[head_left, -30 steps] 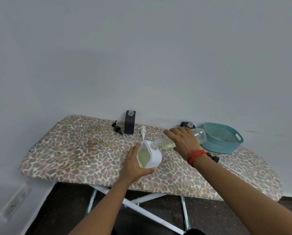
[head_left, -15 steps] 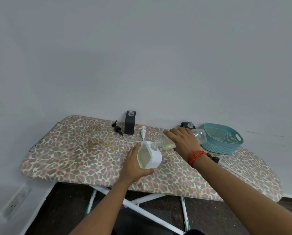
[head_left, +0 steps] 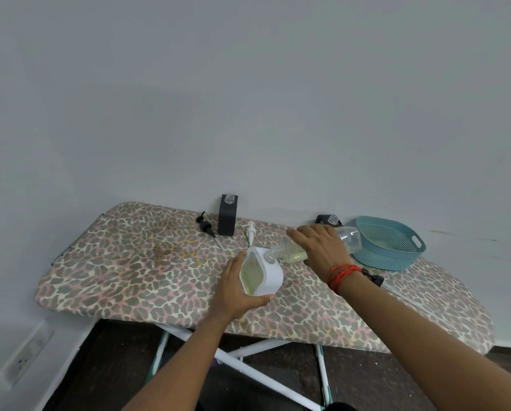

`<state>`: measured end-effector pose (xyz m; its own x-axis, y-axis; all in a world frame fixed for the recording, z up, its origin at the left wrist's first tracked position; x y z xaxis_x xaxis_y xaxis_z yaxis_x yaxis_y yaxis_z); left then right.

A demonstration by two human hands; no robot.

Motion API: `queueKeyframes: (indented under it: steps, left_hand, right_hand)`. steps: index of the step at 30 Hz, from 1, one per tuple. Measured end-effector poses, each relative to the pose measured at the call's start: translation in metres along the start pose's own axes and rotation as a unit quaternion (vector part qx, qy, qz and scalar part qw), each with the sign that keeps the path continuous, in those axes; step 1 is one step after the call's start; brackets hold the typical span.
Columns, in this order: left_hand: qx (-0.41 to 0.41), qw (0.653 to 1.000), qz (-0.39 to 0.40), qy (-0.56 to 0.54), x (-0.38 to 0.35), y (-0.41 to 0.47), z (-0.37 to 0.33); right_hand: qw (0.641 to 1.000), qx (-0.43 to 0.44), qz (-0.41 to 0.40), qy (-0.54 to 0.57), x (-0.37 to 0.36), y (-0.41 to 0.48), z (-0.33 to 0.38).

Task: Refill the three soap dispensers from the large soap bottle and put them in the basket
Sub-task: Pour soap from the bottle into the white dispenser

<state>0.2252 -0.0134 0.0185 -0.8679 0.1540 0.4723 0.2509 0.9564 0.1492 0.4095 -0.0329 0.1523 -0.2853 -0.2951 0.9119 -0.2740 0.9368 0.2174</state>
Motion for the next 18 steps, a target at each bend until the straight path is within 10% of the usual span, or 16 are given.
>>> queueKeyframes:
  steps: [18]
  left_hand:
    - [-0.002, 1.0, -0.002, 0.004, 0.0004, 0.0005, 0.0004]
  right_hand:
    - [1.0, 0.0, -0.007, 0.008, 0.001, -0.0014, 0.0001]
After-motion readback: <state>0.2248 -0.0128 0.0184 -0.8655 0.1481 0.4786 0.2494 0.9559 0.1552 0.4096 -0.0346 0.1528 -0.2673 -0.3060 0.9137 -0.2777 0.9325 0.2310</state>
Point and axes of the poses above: each hand's wrist, its own y-axis towards the middle knuckle, its own x-axis out of the back of the hand, z = x × y, the point moved 8 cm from there along y, towards the middle knuckle, and after that the axes turned 3 degrees about x, right-handed, at the moved point
